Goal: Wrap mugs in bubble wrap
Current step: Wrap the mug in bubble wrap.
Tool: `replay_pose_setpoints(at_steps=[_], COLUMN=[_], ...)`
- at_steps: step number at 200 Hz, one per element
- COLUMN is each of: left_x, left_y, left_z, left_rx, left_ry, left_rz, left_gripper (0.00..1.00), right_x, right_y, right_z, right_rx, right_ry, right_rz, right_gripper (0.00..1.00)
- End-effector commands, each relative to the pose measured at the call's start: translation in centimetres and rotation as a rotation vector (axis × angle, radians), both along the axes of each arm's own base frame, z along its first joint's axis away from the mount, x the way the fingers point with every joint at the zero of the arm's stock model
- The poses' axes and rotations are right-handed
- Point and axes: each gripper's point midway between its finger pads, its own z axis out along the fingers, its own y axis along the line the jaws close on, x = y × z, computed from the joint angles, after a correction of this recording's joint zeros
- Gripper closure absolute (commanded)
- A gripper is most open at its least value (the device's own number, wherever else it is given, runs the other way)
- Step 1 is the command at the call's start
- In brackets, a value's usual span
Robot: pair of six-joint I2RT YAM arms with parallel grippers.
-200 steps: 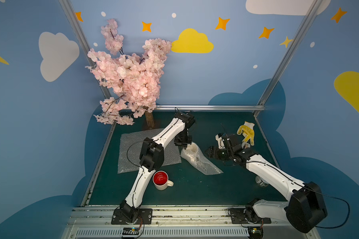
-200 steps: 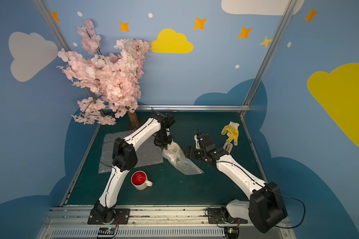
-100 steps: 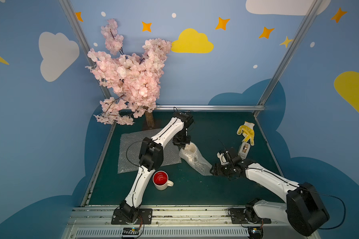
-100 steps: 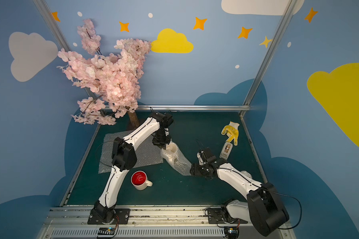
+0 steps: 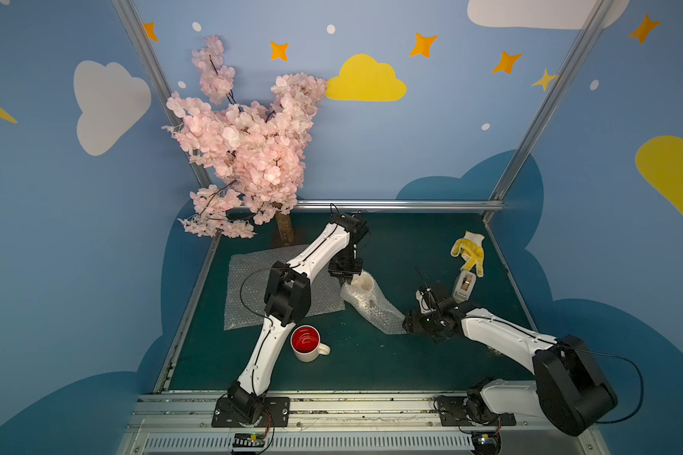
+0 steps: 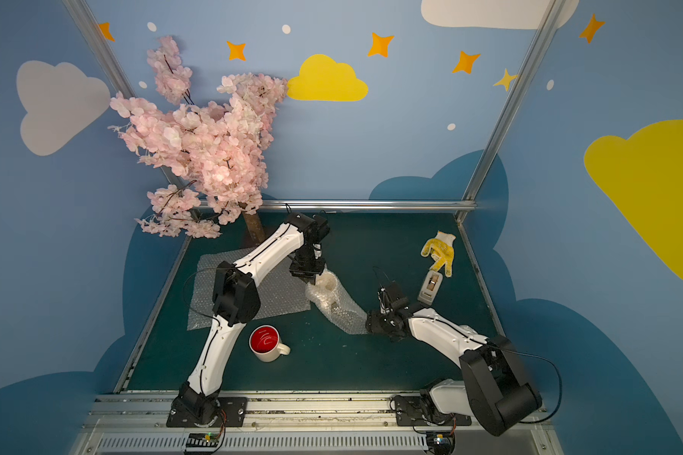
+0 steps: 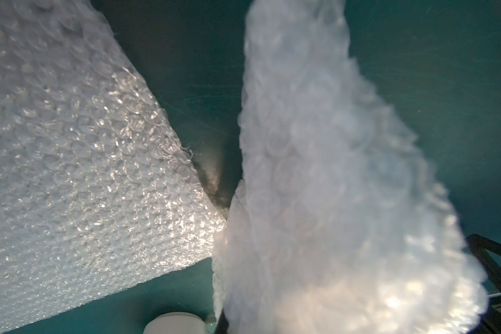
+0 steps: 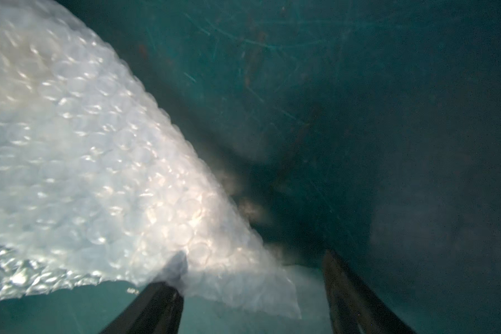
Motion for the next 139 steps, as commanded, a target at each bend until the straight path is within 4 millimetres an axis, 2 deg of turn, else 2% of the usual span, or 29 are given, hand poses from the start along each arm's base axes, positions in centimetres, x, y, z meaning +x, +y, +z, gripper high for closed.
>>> replay_pose_setpoints(at_steps=[1, 32, 64, 93, 102, 139], left_x=[-0.4, -0.4, -0.4, -0.6, -0.7, -0.9], left_y=[0.0, 0.0, -0.1, -0.1, -0.1, -0.6], left_z=[0.9, 0.8, 0.8, 0.7, 0.7, 0.5], left_rx=[-0.016, -0.019, -0.023, -0.007, -0.003, -0.007], left_ry=[0.013, 0.013, 0.016, 0.017, 0.013, 0.021], left_rz=[-0.013, -0.017, -0.016, -0.023, -0.024, -0.032], left_gripper=[0.97, 0.97, 0.97, 0.97, 0.97, 0.97], right_x=[0.7, 0.6, 0.4, 0.2, 0.0, -1.0], right_y=[-0.5, 0.2, 0.6, 1.1, 1.6, 3.2], right_z=[0.1, -0.6, -1.2, 0.3, 1.1, 4.7], right_rx=[-0.021, -0.002, 0.017, 0.052, 0.075, 0.165], right_ry=[-0.029, -0.004, 0.006, -0.029, -0.037, -0.038], right_rz=[-0.025, 0.0, 0.012, 0.033, 0.056, 0.155], right_gripper=[0.3, 0.47, 0.7, 0.89, 1.0, 1.0])
